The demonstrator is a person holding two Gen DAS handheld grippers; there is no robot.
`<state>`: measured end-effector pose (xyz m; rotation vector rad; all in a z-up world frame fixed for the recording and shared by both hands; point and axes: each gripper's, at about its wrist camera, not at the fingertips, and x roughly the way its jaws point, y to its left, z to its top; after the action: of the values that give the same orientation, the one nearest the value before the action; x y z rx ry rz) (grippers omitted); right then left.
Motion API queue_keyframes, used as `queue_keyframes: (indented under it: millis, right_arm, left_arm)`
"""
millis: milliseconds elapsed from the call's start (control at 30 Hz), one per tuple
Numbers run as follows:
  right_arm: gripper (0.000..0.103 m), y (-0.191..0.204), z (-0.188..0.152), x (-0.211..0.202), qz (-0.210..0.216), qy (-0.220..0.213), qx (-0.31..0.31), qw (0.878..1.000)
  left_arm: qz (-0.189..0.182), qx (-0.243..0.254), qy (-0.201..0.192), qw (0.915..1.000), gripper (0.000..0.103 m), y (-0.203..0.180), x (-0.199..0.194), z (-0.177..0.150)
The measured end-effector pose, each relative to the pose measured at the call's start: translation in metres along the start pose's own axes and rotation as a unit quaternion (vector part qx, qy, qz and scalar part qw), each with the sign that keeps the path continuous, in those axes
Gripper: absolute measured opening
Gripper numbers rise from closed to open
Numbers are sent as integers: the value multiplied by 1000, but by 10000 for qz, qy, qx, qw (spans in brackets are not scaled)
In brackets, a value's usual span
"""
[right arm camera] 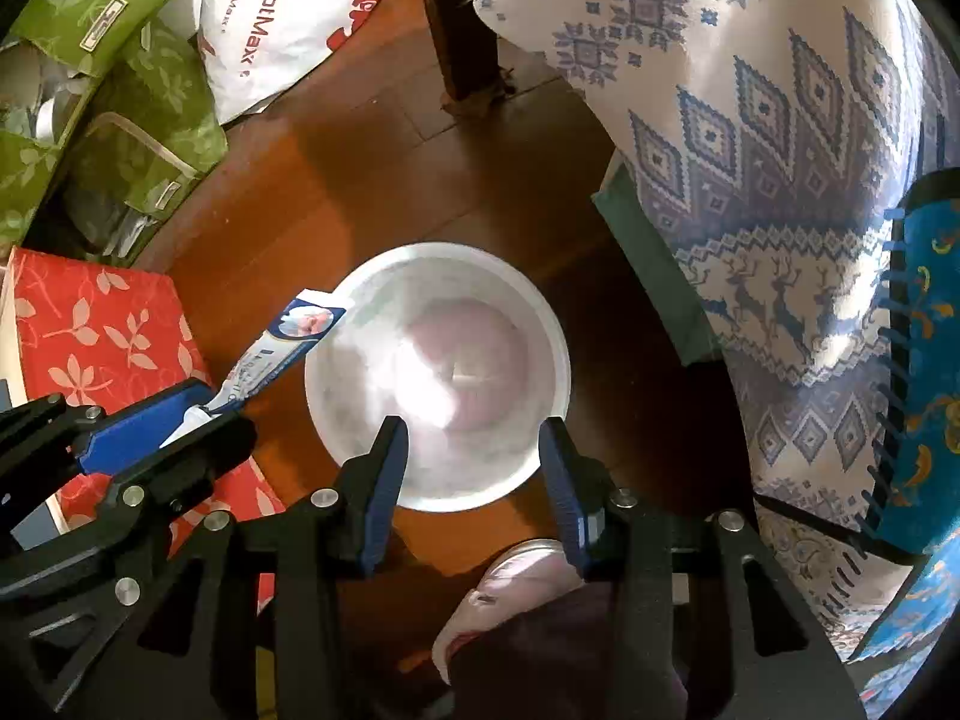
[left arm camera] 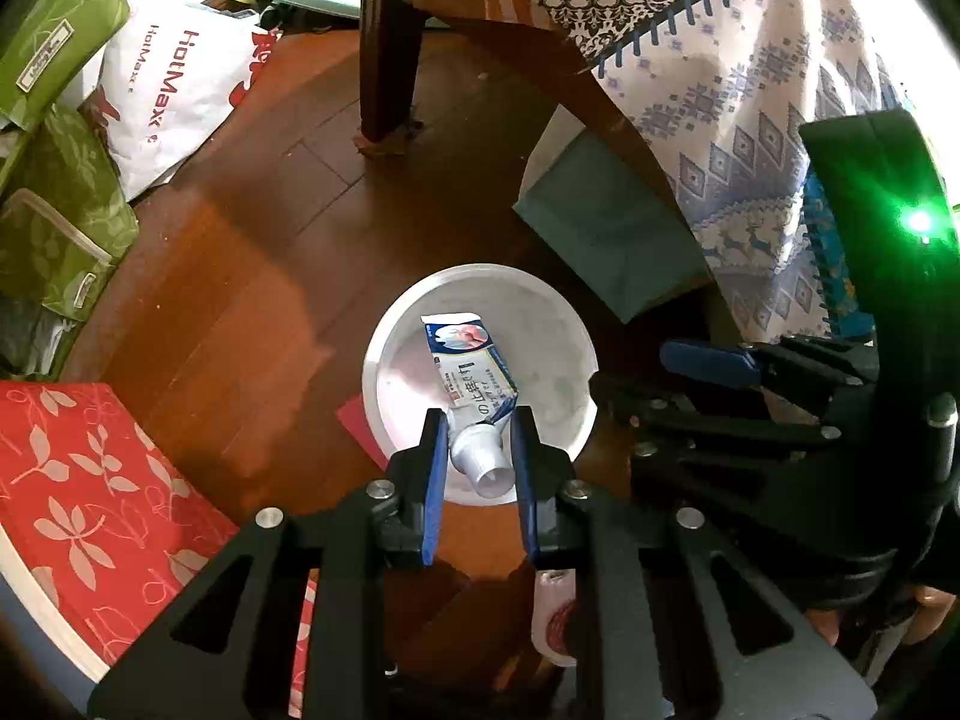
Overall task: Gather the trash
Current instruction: 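Open the left gripper dropping the tube while the right gripper drops the razor into the bin, then move both tools back toward the items on the bed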
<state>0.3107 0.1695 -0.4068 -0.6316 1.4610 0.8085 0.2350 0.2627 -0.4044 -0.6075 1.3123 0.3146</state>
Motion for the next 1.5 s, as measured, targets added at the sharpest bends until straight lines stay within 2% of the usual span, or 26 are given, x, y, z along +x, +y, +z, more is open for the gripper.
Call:
queue_keyframes:
  millis: [167, 233, 267, 400, 567, 833, 1100, 1233, 1500]
  right_arm:
    - [42, -5, -4, -2, -259, 45, -7, 9997]
    - [42, -9, -5, -5, -318, 35, 18, 9995]
    - [42, -11, -7, -8, -371, 15, 38, 9993]
    - [42, -17, -10, -19, -380, -68, 107, 9992]
    - [42, -22, -19, -44, -243, -390, 213, 9987]
    - [42, -22, -54, -107, -202, -1224, 190, 9921]
    - [42, -32, -103, -192, -305, -2326, 274, 9717]
    - [42, -42, -129, -237, -259, -2927, 439, 9548]
    - [42, -63, -187, -317, -219, -4000, 788, 9129]
  left_arm:
    - [-98, -83, 76, 9999, 20, 1, 3, 3]
    - [-100, -117, 163, 9997, 26, 1, 5, 6]
    - [-69, -143, 196, 9997, 32, 1, 5, 7]
    - [-42, -134, 117, 9998, 33, -2, -1, 7]
    - [89, 16, -167, 9998, 33, -9, -27, 0]
    - [197, 334, -1000, 9942, 33, -27, -104, -19]
    - [194, 650, -1985, 9778, 33, -65, -188, -43]
    - [123, 843, -2441, 9660, 33, -90, -225, -58]
    - [-82, 1341, -3201, 9378, 33, -148, -289, -86]
